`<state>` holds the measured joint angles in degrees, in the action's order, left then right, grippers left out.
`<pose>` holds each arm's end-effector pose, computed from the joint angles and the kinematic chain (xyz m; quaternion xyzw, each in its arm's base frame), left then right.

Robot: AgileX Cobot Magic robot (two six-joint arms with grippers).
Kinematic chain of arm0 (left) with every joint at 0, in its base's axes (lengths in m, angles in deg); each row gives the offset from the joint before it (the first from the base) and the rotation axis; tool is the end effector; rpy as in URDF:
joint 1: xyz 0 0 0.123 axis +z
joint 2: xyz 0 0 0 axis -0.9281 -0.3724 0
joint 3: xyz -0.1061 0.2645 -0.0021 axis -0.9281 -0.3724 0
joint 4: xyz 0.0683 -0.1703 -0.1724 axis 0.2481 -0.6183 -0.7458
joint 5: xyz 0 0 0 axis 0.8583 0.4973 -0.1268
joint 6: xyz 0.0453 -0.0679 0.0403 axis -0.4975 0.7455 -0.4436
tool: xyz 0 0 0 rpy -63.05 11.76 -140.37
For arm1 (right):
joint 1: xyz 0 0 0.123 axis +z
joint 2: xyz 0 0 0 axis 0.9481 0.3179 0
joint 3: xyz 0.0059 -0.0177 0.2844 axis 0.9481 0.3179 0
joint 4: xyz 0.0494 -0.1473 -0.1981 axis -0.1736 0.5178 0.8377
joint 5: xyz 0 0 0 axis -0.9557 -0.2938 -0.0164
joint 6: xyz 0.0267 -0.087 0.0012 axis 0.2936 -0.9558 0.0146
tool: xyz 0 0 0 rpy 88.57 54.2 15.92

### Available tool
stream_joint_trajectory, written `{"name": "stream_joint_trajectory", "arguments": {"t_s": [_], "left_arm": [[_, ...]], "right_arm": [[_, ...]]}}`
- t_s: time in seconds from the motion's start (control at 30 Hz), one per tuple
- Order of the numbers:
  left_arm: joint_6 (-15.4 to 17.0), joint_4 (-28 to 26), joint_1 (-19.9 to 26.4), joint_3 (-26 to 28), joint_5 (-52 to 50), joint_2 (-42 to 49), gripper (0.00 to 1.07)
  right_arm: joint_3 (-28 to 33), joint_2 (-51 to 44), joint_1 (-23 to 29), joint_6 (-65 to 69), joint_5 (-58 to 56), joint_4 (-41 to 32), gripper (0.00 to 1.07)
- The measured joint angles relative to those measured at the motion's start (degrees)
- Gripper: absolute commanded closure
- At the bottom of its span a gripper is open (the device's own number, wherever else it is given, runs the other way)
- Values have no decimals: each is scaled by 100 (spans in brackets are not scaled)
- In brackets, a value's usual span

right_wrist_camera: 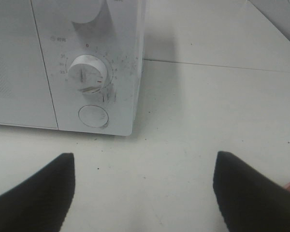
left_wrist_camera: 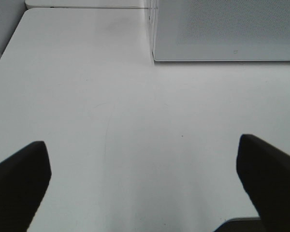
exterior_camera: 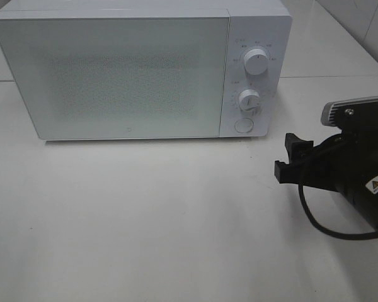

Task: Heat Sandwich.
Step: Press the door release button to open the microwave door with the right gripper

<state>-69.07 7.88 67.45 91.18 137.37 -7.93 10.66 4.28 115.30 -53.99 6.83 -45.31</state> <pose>-0.0089 -0.0042 0.2808 0.0094 0.8524 -0.0285 0.5220 0.1890 0.0981 0.1540 -0.0467 0.7784 -0.0240 0.6256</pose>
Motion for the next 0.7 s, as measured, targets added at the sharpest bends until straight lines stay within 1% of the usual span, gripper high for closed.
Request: {"name": "stream_joint_trajectory", "arguments": {"t_s": [0.1,0.17,0.33,0.53,0.7], "left_arm": [[0,0,0,0,0,0,7],[0,0,0,0,0,0,7],[0,0,0,0,0,0,7],[0,0,0,0,0,0,7],[0,0,0,0,0,0,7]], "right_arm": [[-80,155,155,0,23,-149,31],[-269,367,355,0,74,-298,31],[-533,642,527,0,109,-378,31],[-596,705,544,29,109,-378,31],[-596,705,544,390,109,-378,33]]}}
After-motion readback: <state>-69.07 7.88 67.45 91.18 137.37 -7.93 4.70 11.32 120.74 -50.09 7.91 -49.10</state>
